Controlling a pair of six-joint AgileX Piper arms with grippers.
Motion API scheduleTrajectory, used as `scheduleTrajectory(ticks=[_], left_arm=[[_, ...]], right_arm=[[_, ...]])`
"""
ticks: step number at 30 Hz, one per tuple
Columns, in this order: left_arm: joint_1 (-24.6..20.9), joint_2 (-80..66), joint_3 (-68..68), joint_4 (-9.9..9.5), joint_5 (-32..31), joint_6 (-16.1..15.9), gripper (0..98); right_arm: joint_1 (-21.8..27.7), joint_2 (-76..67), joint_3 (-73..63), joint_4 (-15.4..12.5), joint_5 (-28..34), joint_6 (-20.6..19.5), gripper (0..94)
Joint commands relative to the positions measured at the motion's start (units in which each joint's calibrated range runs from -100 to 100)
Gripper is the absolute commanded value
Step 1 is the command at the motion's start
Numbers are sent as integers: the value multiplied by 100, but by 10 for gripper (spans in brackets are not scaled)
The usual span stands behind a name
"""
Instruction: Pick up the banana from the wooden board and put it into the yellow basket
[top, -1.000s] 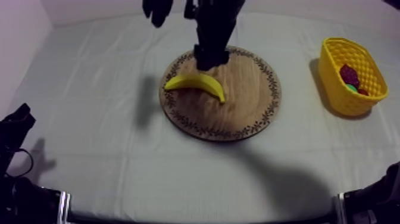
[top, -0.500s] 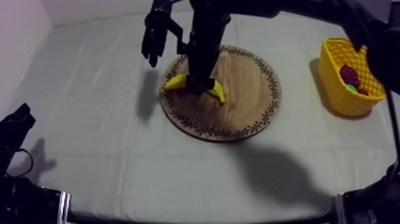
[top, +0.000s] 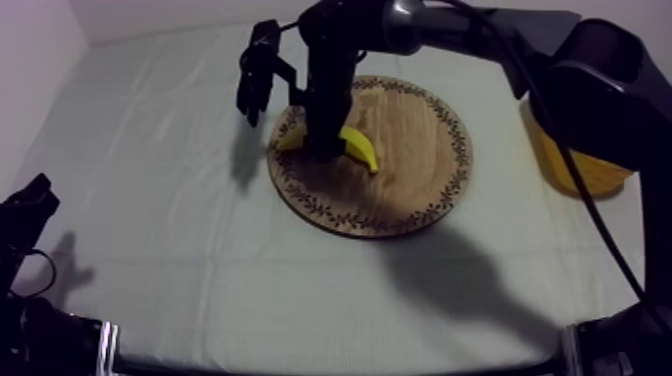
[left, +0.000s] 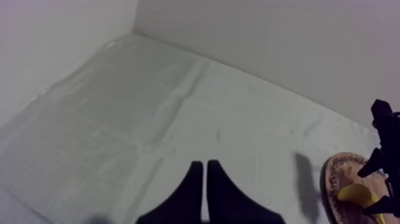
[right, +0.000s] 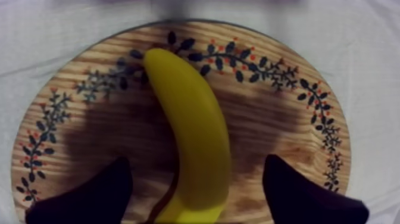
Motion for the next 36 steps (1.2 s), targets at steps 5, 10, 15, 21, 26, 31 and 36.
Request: scheduleTrajectory(ticks=[5, 10, 15, 21, 26, 31, 36], left_arm=[[-2, 2, -2, -1, -1, -1, 1], [-2, 2, -2, -1, -1, -1, 1], [-2, 2, -2, -1, -1, -1, 1], [-2, 2, -2, -1, -1, -1, 1], [-2, 2, -2, -1, -1, -1, 1], [-2, 2, -2, -1, -1, -1, 1], [-2, 2, -2, -1, -1, -1, 1]], right_arm=[[-24, 110, 60, 97, -63, -33, 485], [-26, 188, 95, 142, -122, -55, 364], [-32, 227, 141, 195, -220, -100, 220], [-34, 185, 180, 206, -243, -139, 149], [1, -72, 277, 194, -192, -125, 150], [76, -567, 310, 120, -7, -37, 168], [132, -1161, 383, 62, 247, 42, 181]])
